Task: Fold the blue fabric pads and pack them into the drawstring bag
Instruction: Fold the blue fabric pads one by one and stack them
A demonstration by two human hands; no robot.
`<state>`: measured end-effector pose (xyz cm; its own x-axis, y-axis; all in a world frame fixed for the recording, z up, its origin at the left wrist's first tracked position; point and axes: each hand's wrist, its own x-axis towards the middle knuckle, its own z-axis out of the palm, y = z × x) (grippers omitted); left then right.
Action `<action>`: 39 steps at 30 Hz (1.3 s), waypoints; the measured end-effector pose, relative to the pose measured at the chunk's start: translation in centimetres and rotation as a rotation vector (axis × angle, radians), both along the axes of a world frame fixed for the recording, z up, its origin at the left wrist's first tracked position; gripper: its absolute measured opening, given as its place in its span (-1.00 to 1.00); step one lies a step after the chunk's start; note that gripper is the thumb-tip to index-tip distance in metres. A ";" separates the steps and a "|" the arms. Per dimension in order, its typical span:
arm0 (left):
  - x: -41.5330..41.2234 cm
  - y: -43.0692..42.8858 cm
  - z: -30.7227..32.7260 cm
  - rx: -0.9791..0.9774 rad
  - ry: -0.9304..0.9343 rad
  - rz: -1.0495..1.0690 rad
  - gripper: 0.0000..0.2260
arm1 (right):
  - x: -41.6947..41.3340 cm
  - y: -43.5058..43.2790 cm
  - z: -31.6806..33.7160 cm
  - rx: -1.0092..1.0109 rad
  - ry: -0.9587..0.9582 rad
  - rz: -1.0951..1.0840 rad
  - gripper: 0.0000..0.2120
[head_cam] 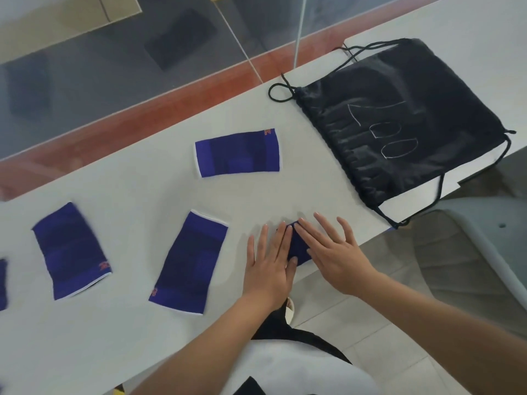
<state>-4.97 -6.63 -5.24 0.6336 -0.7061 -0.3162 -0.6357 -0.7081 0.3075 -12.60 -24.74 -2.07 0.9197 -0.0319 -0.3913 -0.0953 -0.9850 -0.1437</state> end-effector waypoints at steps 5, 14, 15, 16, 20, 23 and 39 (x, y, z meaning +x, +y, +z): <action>0.4 0.2 -0.2 -0.007 0.031 -0.022 -0.44 | 0.2 0.3 -0.1 0.025 0.055 -0.017 -0.37; 2.0 1.5 4.0 -0.039 0.046 -0.009 -0.34 | 0.9 1.8 5.0 0.145 -0.115 -0.234 -0.38; 2.4 2.2 4.5 -0.035 0.009 -0.004 -0.34 | 0.8 2.3 5.8 0.160 -0.147 -0.246 -0.34; 2.8 3.1 5.0 -0.023 -0.026 0.017 -0.35 | 0.7 2.8 6.5 0.168 -0.170 -0.244 -0.33; 4.2 9.1 6.6 0.013 -0.093 0.242 -0.30 | 1.1 6.9 7.9 0.169 -0.171 -0.216 -0.34; 4.1 15.2 7.6 0.009 -0.031 0.427 -0.27 | 2.4 11.8 7.3 0.214 -0.146 -0.151 -0.34; 10.2 43.3 7.0 0.129 0.185 0.977 -0.21 | 7.5 32.7 6.5 0.321 0.030 0.087 -0.35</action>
